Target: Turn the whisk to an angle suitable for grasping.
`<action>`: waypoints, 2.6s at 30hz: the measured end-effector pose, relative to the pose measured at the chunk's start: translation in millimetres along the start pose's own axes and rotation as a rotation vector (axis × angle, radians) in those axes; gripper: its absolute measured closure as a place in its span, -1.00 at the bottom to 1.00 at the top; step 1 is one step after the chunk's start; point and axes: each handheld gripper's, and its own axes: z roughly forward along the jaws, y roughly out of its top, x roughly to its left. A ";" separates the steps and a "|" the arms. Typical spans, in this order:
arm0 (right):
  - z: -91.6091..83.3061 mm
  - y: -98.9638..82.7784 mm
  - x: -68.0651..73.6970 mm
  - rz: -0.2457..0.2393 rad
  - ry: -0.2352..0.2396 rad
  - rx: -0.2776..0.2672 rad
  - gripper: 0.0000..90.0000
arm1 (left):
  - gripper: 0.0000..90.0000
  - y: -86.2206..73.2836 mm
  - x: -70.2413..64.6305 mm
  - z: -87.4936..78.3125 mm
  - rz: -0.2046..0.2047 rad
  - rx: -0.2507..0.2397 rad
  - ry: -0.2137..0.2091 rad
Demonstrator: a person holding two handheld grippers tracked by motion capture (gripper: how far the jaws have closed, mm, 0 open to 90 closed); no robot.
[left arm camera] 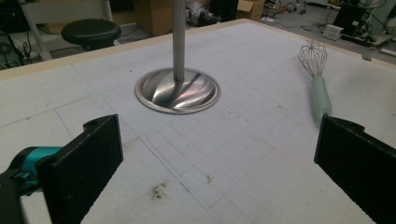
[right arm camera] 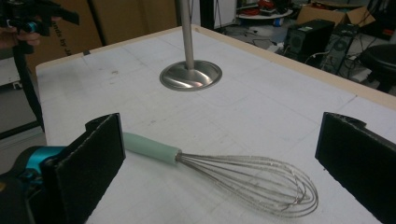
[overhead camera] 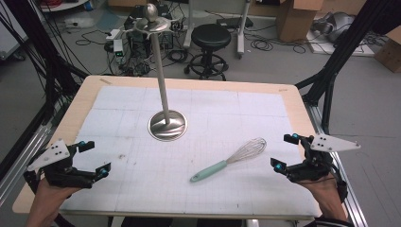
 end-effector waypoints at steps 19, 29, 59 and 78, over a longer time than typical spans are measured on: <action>37.3 51.3 1.6 -0.199 0.219 0.279 -0.99 | -0.96 1.8 -0.1 -1.0 0.004 -0.003 -0.026; 64.0 63.7 3.2 -0.279 0.263 0.469 -0.99 | -0.96 0.9 0.6 -0.3 0.007 0.004 -0.030; 166.6 48.4 28.0 -0.490 0.361 0.806 -0.99 | -0.96 0.7 1.5 1.9 0.006 0.008 -0.026; 201.8 22.9 42.4 -0.545 0.353 0.926 -0.84 | -0.96 -1.5 3.2 1.4 0.001 0.014 -0.015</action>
